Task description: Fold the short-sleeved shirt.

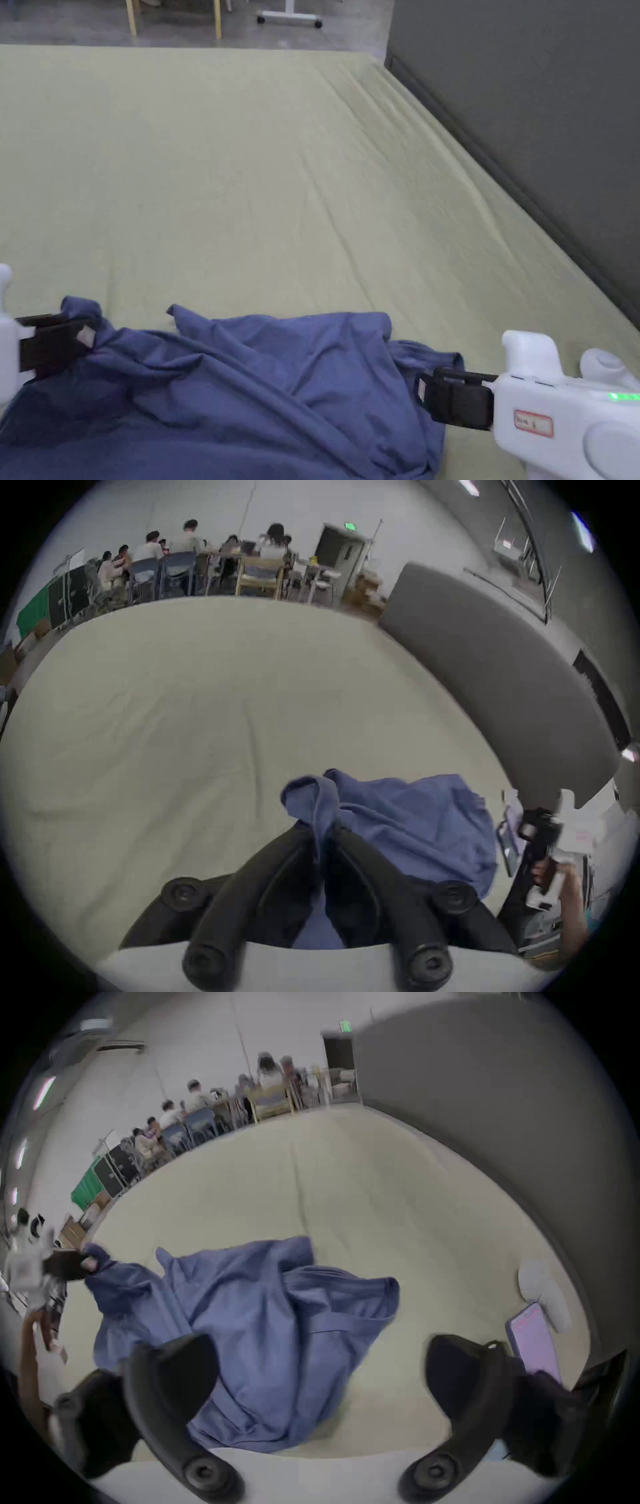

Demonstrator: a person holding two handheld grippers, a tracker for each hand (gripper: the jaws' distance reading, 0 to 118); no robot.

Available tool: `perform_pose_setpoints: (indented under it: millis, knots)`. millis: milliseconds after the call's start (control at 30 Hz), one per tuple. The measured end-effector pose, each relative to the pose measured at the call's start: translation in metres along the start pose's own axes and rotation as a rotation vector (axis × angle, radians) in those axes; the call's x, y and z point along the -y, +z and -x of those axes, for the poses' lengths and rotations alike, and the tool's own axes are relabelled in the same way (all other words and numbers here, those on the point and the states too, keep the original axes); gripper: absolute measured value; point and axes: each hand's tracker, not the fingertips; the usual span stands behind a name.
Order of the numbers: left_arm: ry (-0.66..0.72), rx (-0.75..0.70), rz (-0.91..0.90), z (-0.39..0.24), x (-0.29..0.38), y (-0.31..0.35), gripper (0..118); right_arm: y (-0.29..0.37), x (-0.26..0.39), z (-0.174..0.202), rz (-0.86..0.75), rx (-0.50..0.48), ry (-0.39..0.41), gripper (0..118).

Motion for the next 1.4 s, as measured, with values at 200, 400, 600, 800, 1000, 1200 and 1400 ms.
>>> perform_pose_setpoints:
  millis: [200,400,600,800,1000,1200,1400]
  knots:
    - [0.108,-0.014,-0.048,0.008,0.034,0.041,2,-0.059,-0.036,-0.022,0.175,0.063,-0.108,103]
    - [0.201,-0.040,-0.055,0.024,0.053,0.031,2,-0.081,-0.025,0.000,0.206,0.150,0.156,55]
    - [0.299,0.013,-0.164,0.027,0.053,0.059,2,-0.057,-0.023,0.025,0.051,0.140,0.254,7]
    - [0.219,0.028,-0.354,0.007,0.024,0.151,2,0.074,-0.027,0.068,-0.329,-0.038,0.266,7]
    - [0.072,0.034,-0.651,-0.025,-0.020,0.284,2,0.214,-0.054,0.098,-0.669,-0.202,0.219,7]
    - [-0.062,-0.015,-0.855,-0.053,-0.062,0.399,2,0.320,-0.094,0.117,-0.910,-0.337,0.214,7]
    - [-0.099,-0.097,-0.890,-0.043,-0.130,0.442,2,0.356,-0.172,0.132,-0.965,-0.370,0.218,7]
